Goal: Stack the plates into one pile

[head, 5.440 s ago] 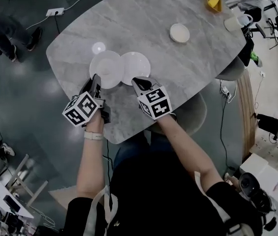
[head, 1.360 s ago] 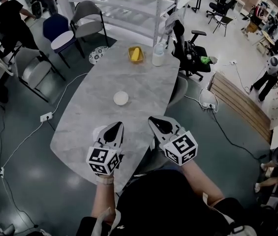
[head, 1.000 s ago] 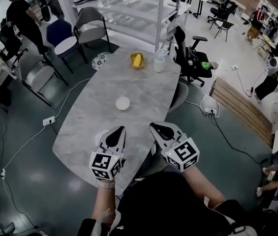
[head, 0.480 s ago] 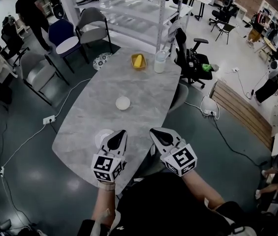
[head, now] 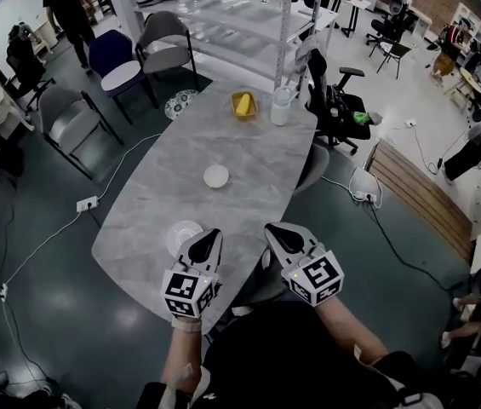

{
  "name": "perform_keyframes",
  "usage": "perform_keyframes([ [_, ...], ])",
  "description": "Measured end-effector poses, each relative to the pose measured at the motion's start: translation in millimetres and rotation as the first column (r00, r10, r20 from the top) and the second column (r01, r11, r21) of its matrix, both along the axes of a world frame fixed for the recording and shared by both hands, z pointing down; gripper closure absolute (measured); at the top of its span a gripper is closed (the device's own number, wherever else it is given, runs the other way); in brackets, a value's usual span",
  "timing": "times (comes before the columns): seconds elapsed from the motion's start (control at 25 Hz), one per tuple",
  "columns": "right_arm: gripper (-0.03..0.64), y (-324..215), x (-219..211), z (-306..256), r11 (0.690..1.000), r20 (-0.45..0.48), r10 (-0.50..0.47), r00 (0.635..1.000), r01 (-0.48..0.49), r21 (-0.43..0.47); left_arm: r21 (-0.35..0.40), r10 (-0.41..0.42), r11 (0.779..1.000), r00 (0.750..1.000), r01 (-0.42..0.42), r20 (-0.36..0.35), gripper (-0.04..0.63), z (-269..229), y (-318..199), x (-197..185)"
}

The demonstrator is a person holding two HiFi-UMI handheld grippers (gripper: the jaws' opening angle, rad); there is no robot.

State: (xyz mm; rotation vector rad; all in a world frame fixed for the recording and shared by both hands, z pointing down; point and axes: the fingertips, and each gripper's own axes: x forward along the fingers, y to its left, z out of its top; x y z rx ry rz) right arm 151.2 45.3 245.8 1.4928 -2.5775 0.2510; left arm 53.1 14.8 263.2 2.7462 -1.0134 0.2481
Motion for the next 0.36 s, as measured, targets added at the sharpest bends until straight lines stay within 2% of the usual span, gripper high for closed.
perform_keyframes([
  [0.36,0.601,-1.1,-6.7,0.5,1.0,0.002,-0.006,1.0,0.006,-0.003,-0.003,-0.013,1.0,1.0,0.013,0.001,0.586,0.2,-0.9,-8.7],
])
